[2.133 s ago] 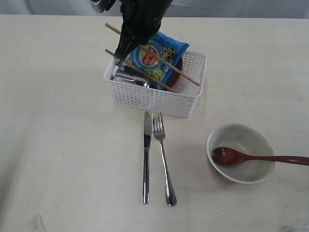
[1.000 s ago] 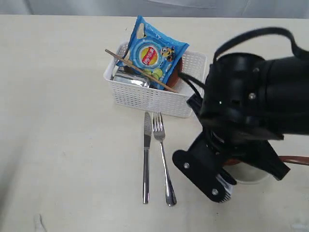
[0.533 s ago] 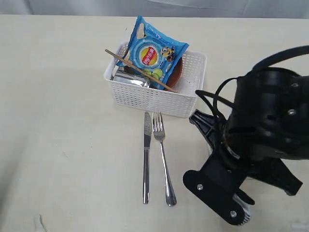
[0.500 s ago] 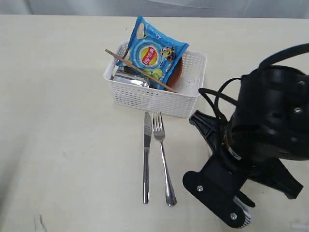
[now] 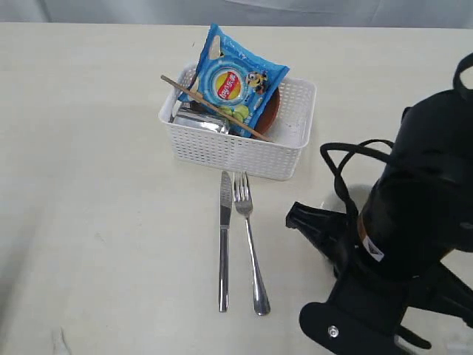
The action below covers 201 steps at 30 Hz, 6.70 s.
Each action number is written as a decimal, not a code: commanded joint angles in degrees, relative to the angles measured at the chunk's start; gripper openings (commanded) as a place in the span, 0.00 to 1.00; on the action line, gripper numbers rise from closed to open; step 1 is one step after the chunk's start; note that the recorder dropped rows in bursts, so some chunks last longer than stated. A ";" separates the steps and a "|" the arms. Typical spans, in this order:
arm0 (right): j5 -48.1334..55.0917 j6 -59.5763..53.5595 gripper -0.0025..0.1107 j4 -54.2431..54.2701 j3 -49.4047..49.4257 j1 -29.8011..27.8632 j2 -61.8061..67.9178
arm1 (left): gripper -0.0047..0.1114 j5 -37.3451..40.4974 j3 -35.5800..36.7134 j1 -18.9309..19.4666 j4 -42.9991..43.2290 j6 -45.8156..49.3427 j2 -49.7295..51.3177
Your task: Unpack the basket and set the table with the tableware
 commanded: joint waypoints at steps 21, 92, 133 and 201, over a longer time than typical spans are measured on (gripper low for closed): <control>-9.34 -3.66 0.02 -5.82 6.18 -1.54 0.44 | 0.04 -0.13 0.13 -0.16 -0.21 0.00 -0.26; -17.67 -6.98 0.02 4.06 9.33 -8.69 -0.42 | 0.04 -0.13 0.13 -0.16 -0.21 0.00 -0.26; -21.85 45.39 0.39 -1.32 9.33 -8.69 -15.76 | 0.04 -0.13 0.13 -0.16 -0.21 0.00 -0.26; -19.13 159.72 0.26 -8.62 6.66 -18.93 1.62 | 0.04 -0.13 0.13 -0.16 -0.21 0.00 -0.26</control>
